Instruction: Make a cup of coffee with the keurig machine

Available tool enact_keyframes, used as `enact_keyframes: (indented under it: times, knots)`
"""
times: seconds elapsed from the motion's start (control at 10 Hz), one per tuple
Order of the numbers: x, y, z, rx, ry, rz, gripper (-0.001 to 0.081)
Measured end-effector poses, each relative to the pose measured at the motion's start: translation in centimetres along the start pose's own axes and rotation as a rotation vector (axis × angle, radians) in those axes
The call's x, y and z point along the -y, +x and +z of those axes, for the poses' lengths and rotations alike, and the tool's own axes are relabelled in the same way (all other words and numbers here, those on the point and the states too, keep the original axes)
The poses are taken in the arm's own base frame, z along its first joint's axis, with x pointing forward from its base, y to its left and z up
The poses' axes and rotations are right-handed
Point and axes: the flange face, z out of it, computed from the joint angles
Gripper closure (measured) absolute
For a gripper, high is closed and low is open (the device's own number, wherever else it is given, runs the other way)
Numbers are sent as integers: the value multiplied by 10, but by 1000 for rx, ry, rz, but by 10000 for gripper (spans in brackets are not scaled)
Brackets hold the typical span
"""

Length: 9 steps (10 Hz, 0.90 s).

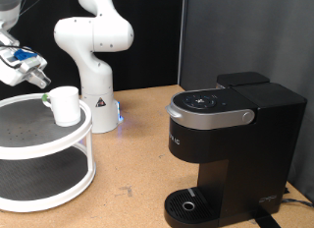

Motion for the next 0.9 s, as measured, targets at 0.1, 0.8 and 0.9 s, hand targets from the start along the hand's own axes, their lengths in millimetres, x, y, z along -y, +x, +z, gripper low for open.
enact_keyframes:
  times: [0.1,0.8,0.9]
  knots:
    - [-1,-5,2,-8,-11,10,622]
    - [-2,-13,1,1,-9,79,22]
    - [-4,-11,5,29,-20,117,5]
